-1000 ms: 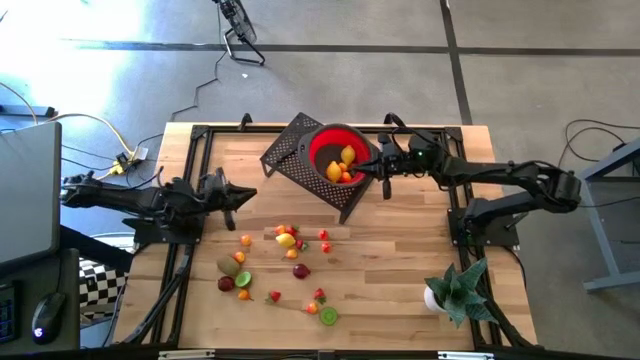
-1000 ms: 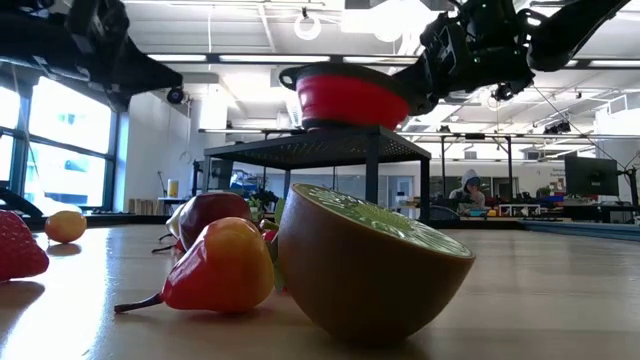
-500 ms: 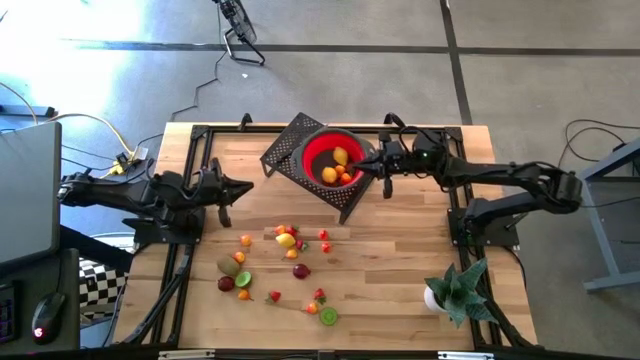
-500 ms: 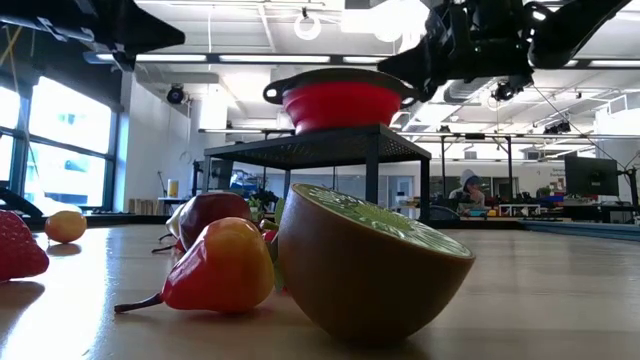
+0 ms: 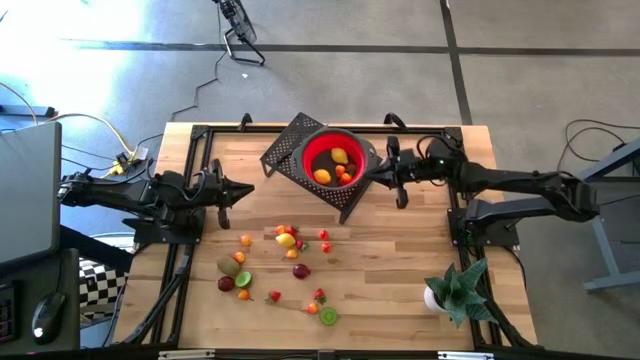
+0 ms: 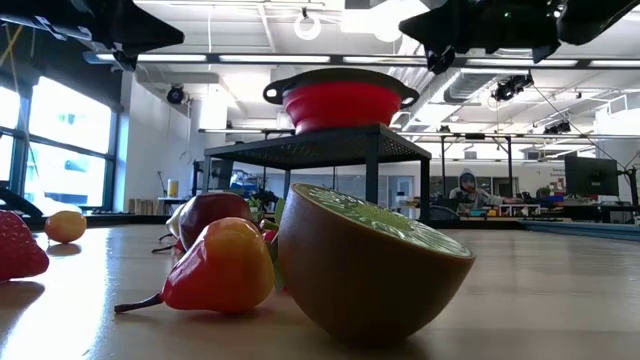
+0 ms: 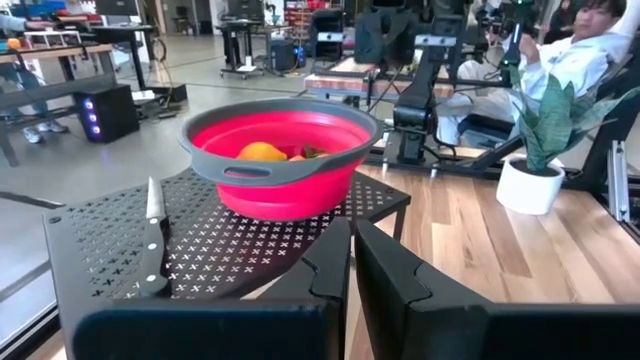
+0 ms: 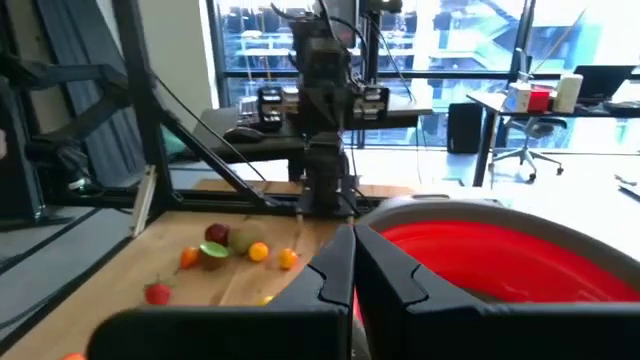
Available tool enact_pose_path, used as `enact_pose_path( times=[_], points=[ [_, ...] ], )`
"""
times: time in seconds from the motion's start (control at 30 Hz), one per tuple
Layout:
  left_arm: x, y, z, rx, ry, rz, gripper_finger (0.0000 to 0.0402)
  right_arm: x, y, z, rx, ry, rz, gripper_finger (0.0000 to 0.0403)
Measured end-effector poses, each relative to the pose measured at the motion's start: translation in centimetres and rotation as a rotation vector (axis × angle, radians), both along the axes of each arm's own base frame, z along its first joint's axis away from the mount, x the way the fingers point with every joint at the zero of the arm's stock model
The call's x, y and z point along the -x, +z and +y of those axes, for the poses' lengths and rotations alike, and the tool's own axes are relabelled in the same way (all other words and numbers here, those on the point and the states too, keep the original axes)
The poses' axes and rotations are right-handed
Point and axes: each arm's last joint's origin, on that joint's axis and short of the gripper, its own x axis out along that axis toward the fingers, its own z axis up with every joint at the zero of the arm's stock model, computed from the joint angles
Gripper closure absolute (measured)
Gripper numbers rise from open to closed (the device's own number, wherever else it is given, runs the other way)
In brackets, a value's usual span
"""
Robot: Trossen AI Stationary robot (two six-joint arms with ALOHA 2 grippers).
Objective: Pick & Place Fruit
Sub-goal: Put the lemon into the strainer bowl on the shelf
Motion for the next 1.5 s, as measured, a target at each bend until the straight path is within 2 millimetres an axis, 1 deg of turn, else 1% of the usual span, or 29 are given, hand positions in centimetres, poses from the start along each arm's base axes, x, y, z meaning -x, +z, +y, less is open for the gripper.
enact_pose_path(
  times=[0.27, 0.47, 0.63, 1.03, 1.27, 1.33, 1.5],
  points=[
    [0.0, -0.2, 0.0, -0.003, 0.0, 0.022, 0.0382, 0.4, 0.3, 1.3, 0.011, -0.08, 0.022, 0.0401],
    [0.0, -0.4, 0.0, -0.009, 0.0, 0.042, 0.0382, 0.1, 0.3, 2.5, 0.012, -0.035, 0.023, 0.0401],
    [0.0, -0.4, 0.0, -0.009, 0.0, 0.042, 0.0382, -0.1, 0.3, 3.3, 0.014, -0.081, 0.023, 0.0401],
    [0.0, -0.4, 0.0, 0.004, 0.001, 0.038, 0.0382, -0.4, 0.1, 5.4, 0.001, -0.069, 0.043, 0.0401],
    [0.0, -0.4, -0.1, 0.034, -0.028, 0.031, 0.0382, -0.4, 0.1, 6.8, -0.008, -0.011, 0.046, 0.0401],
    [-0.2, -0.5, -0.2, 0.034, -0.043, 0.043, 0.0382, -0.4, 0.1, 7.2, -0.019, -0.003, 0.047, 0.0401],
    [-1.1, -1.1, -0.4, 0.063, -0.07, 0.094, 0.0382, -0.3, 0.0, 8.3, -0.028, -0.056, 0.057, 0.0401]
  ],
)
